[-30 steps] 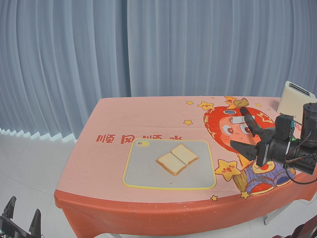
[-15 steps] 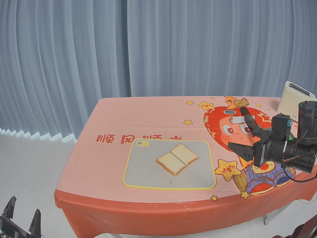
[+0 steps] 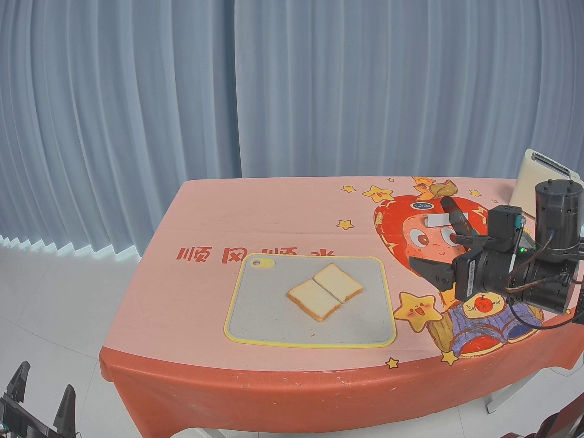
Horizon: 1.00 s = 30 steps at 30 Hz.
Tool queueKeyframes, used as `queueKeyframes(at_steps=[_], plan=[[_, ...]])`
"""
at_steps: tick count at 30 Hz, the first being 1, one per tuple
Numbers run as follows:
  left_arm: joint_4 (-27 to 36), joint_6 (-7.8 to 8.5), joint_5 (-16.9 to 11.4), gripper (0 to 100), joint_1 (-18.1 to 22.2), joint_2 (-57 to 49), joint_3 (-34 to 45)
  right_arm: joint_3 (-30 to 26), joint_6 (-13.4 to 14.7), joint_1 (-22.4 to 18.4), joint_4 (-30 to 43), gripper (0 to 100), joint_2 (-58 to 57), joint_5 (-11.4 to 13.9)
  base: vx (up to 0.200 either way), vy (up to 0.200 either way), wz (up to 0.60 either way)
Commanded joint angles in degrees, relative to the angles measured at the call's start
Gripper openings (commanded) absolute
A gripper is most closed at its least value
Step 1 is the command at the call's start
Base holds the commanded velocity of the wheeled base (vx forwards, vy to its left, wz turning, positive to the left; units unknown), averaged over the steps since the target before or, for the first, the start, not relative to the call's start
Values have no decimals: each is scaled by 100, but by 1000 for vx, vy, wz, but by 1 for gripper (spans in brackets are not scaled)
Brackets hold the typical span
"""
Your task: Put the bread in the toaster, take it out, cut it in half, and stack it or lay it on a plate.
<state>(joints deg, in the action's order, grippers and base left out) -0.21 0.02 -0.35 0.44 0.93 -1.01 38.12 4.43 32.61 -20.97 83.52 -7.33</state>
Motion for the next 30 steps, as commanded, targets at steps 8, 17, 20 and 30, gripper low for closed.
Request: queueKeyframes(at_steps=[8,17,20,30], plan=[[3,6,0,100,0,-93,101,99,-12,219,-4,100,552,-225,0,200,0],[-6,-2,0,100,0,-93,101,319,-12,158,-4,100,815,-463,0,0,0],[-6,-2,0,100,0,-93,101,416,-12,132,-13,100,894,-454,0,0,0],[-6,-2,0,100,0,-93,101,767,6,-106,-13,100,1343,-384,0,0,0]])
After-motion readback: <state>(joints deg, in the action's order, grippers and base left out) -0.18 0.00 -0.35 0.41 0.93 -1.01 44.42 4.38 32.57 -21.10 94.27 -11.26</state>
